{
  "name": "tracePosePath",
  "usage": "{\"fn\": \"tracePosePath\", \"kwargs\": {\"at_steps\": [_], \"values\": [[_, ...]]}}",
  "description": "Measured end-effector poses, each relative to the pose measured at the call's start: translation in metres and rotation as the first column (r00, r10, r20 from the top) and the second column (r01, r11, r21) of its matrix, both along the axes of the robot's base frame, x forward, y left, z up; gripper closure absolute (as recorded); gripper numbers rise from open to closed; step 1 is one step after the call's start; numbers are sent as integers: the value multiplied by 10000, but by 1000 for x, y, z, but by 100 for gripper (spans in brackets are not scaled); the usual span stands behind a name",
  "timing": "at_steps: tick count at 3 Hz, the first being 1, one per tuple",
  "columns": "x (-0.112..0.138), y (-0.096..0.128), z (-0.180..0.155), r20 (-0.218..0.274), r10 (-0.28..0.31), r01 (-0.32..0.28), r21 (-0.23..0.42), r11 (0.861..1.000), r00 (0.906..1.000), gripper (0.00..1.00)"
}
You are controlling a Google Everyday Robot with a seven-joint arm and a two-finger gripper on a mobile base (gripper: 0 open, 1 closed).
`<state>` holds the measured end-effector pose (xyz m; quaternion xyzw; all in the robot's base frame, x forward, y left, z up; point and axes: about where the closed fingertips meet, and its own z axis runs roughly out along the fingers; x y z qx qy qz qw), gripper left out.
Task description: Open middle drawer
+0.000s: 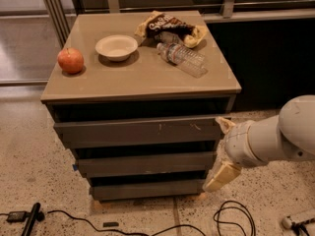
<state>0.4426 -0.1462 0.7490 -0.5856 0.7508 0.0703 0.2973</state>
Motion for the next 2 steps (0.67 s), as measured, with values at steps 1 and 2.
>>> {"fn": "tracePosePath", "kwargs": {"at_steps": [1, 2], "values": [[1, 9, -40, -375, 31, -19, 340, 9994, 9993, 0], [3, 23, -84, -685, 323, -282, 598, 9978, 9971, 0]]}}
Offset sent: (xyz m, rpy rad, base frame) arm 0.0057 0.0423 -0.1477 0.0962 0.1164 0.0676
